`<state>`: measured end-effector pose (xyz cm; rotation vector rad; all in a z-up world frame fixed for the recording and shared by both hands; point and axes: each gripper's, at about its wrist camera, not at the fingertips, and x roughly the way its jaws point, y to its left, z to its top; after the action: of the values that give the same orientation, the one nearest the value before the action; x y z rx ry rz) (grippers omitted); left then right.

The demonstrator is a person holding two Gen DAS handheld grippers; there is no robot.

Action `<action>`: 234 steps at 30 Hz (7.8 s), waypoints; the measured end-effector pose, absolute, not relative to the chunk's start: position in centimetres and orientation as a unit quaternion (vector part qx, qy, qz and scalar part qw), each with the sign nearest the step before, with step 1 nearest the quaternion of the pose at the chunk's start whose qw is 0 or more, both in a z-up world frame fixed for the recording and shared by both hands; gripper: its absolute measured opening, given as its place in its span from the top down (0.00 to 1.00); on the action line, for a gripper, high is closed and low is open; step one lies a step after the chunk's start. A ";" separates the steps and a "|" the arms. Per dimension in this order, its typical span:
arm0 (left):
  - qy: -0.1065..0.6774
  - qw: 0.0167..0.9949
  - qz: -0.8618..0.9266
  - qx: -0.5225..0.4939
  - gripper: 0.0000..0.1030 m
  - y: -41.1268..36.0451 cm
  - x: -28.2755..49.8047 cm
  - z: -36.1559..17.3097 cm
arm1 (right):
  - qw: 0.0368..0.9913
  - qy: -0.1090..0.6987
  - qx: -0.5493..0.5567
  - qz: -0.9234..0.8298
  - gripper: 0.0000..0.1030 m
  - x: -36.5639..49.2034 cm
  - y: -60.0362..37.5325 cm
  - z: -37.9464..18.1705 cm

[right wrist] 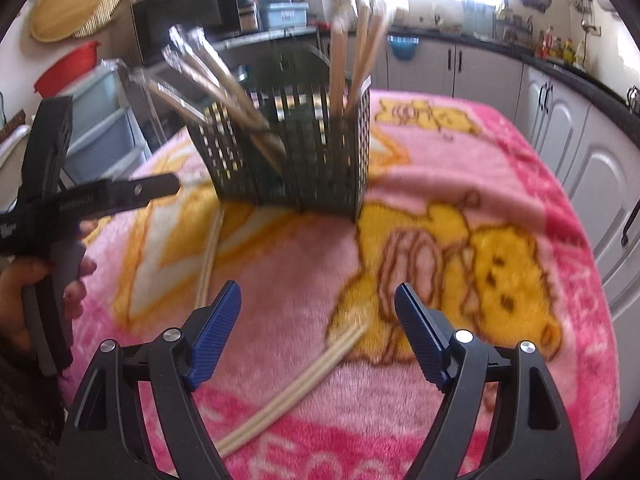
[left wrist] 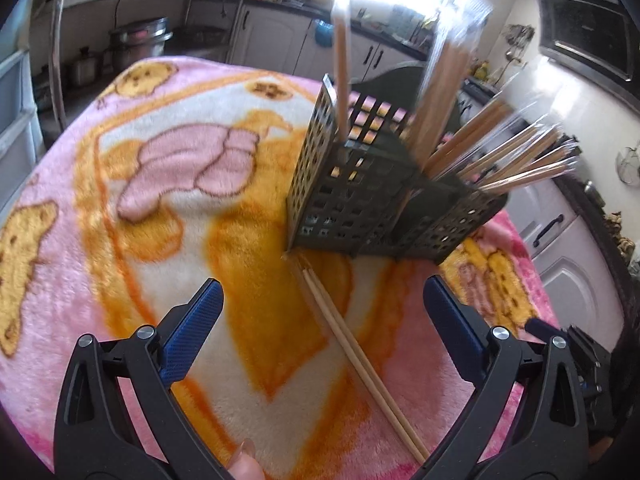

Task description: Organize utensils

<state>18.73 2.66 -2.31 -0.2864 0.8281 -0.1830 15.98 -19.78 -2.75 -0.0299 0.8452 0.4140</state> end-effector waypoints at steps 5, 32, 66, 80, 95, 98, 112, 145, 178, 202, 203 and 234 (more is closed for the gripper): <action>0.422 0.889 -0.084 -0.155 0.10 2.1 20.3 -4.0 | 0.879 0.441 0.001 0.182 0.26 16.5 -20.5 -4.4; 0.447 0.893 0.012 -0.059 0.44 -0.6 21.0 -7.2 | 0.871 0.466 0.004 0.152 0.85 18.9 -21.6 -6.9; 0.479 0.849 -0.095 -0.205 0.97 10.8 18.7 -7.5 | 0.888 0.393 0.014 0.238 0.92 17.6 -19.2 -1.6; 0.389 0.891 -0.099 -0.211 0.97 12.2 16.3 -0.1 | 0.902 0.340 0.009 0.267 0.93 17.0 -18.0 2.1; 0.217 0.957 -0.097 -0.166 0.97 9.0 14.1 11.6 | 0.929 0.243 0.007 0.279 0.95 15.9 -18.2 8.6; 0.191 0.963 -0.098 -0.163 0.97 8.3 14.1 13.1 | 0.933 0.226 0.006 0.279 0.97 15.9 -18.3 9.7; 0.121 0.976 -0.083 -0.163 0.97 6.5 16.8 17.2 | 0.949 0.166 0.008 0.269 0.97 16.6 -19.5 13.8; 0.045 0.989 -0.011 -0.141 0.97 3.4 24.9 18.2 | 0.955 0.056 -0.009 0.293 0.97 21.5 -16.5 21.4; 0.080 0.986 -0.053 -0.139 0.79 2.8 26.3 12.5 | 0.950 0.159 0.005 0.268 0.97 27.3 -14.9 13.0; 0.197 0.967 -0.080 -0.139 0.18 4.3 21.5 13.9 | 0.954 0.189 -0.005 0.234 0.50 22.8 -18.2 11.7; 0.196 0.967 -0.080 -0.139 0.13 4.3 21.3 14.1 | 0.954 0.189 -0.005 0.233 0.48 22.7 -18.3 11.7; 0.284 0.945 -0.098 -0.126 0.10 3.3 13.4 8.6 | 0.952 0.218 -0.020 0.213 0.08 15.4 -18.5 7.0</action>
<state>13.44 3.31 8.56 -0.2563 0.5794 -0.2004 15.42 -18.53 7.00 -0.0408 0.4426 0.4339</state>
